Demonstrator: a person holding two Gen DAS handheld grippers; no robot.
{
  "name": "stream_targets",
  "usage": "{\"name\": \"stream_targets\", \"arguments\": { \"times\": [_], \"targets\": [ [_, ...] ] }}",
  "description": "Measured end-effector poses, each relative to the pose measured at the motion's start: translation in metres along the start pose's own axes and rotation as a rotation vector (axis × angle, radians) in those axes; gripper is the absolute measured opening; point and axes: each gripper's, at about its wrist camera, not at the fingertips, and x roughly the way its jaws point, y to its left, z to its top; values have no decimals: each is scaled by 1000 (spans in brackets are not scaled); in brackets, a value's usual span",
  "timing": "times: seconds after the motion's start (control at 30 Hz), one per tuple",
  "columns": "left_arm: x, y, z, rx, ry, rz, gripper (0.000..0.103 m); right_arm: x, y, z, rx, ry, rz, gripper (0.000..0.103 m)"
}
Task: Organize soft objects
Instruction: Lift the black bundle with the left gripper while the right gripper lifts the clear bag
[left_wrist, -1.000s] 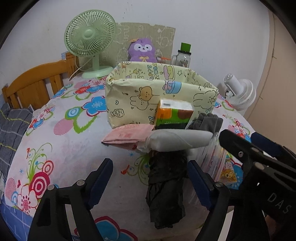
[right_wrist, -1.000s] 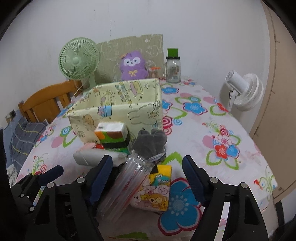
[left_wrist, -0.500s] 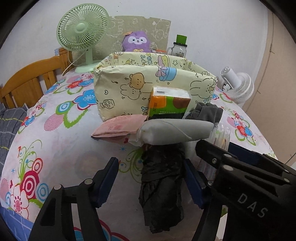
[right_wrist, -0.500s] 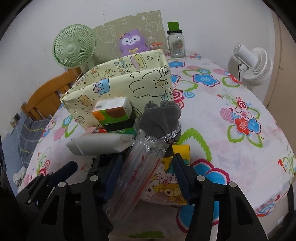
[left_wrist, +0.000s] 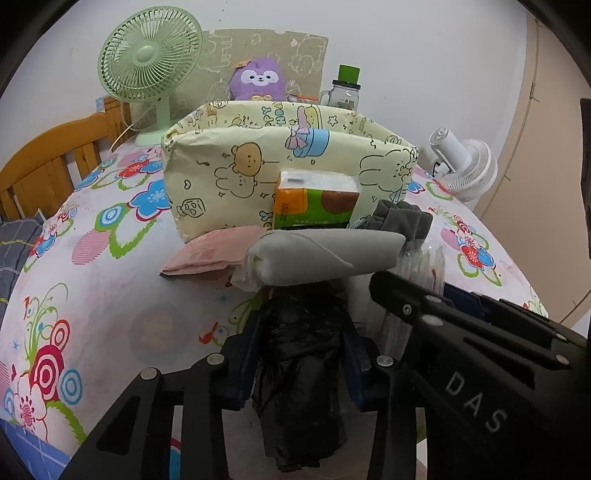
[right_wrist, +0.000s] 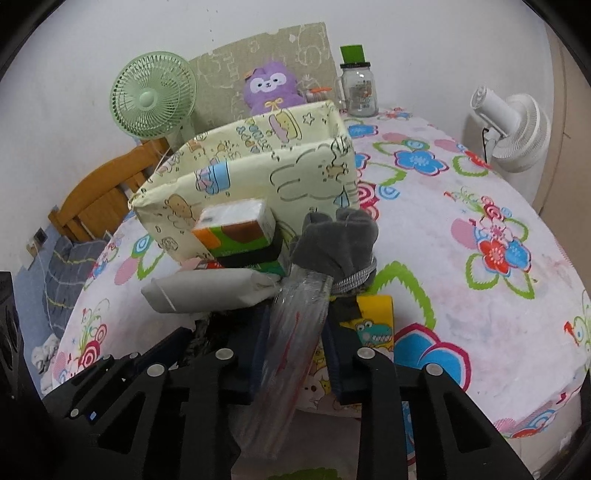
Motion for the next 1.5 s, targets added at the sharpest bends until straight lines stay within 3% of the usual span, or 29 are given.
{"name": "stream_targets", "arguments": {
  "times": [0.23, 1.5],
  "targets": [
    [-13, -5, 4, 10, -42, -9, 38, -11, -1, 3, -10, -26, 9, 22],
    [-73, -32, 32, 25, -208, 13, 37, -83, 0, 31, -52, -209, 33, 22]
  ]
}}
